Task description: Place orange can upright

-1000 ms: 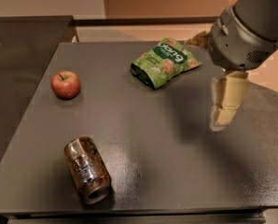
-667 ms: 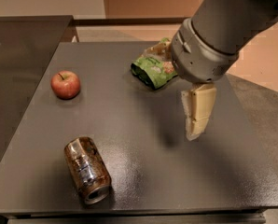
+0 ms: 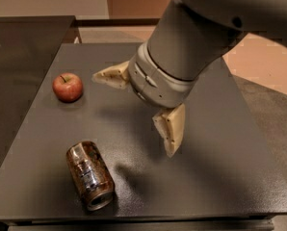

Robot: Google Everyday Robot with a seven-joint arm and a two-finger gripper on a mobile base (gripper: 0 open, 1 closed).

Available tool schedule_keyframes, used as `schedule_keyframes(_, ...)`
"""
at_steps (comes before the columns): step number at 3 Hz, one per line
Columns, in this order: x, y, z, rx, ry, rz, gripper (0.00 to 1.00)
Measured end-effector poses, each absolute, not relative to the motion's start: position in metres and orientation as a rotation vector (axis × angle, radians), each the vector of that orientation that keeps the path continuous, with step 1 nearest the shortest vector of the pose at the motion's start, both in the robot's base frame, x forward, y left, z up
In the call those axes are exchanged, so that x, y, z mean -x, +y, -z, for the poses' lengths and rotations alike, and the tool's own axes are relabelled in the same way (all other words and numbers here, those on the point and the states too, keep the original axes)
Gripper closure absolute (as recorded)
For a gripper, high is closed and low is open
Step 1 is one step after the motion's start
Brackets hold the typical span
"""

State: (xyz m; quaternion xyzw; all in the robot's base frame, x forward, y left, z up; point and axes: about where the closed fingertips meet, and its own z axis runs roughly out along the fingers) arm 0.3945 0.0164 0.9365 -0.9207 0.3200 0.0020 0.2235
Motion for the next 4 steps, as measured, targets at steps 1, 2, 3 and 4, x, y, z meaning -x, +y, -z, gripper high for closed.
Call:
schedule_keyframes(1,-0.376,0.039,-0.926,2.641,0.606,-0.011,0.00)
schedule_keyframes(2,-0.360,0.055,-0.918,2.726,0.357,0.029,0.00)
schedule_keyframes(3,-0.347,0.066,-0.907,2.786,0.116,0.073,0.00)
schedule_keyframes(4,-0.340,0.070,-0.893,2.833,-0.073,0.118,0.00)
